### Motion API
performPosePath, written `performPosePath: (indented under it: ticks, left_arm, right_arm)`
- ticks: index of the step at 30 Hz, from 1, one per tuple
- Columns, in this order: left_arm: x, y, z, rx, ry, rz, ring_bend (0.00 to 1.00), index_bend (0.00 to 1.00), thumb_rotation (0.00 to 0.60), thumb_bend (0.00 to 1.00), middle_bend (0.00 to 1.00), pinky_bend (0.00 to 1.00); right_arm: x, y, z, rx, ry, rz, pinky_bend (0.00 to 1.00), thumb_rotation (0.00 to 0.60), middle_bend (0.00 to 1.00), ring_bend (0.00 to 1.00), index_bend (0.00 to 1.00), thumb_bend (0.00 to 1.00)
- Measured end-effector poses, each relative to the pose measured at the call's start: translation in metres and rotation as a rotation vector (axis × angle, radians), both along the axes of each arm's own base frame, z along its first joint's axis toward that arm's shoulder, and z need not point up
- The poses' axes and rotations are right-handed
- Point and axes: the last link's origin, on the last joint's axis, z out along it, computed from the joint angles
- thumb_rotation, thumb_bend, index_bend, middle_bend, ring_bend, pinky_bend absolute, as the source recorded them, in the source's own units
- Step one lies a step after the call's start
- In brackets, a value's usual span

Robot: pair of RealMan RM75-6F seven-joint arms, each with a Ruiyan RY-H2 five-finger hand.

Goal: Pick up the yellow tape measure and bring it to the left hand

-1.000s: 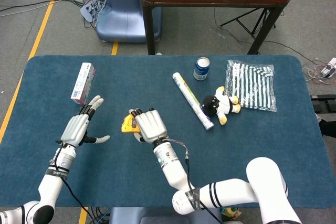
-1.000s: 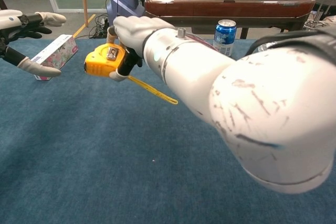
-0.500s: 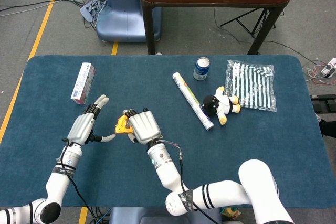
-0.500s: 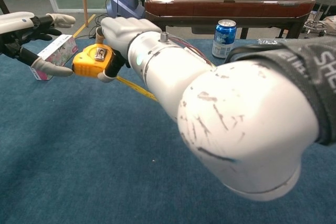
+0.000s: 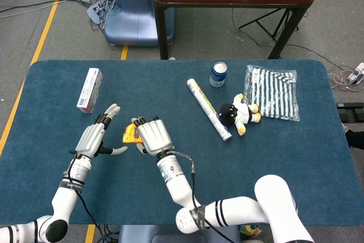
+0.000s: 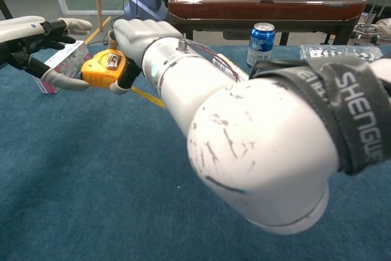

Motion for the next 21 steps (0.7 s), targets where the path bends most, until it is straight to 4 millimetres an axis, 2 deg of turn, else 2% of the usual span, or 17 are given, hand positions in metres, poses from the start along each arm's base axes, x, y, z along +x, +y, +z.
performPosePath:
  ticks: [12,21]
  left_arm:
    - [0.0029,0.0015,-0.0046,-0.010,-0.014,0.009,0.00,0.00,0.600,0.11,0.01,0.00]
    - [-0.0026,0.0041,-0.0026,0.006,0.015,0.020,0.00,0.00,0.600,0.11,0.01,0.00]
  right_arm:
    - [0.0062,0.0024,-0.0077,0.017,-0.007,0.003,0.30,0.600,0.63,0.53,0.64,0.65]
    - [0.0034,0.0021,-0.0081,0.027,-0.011,-0.003,0.30,0.600,0.63,0.53,0.64,0.65]
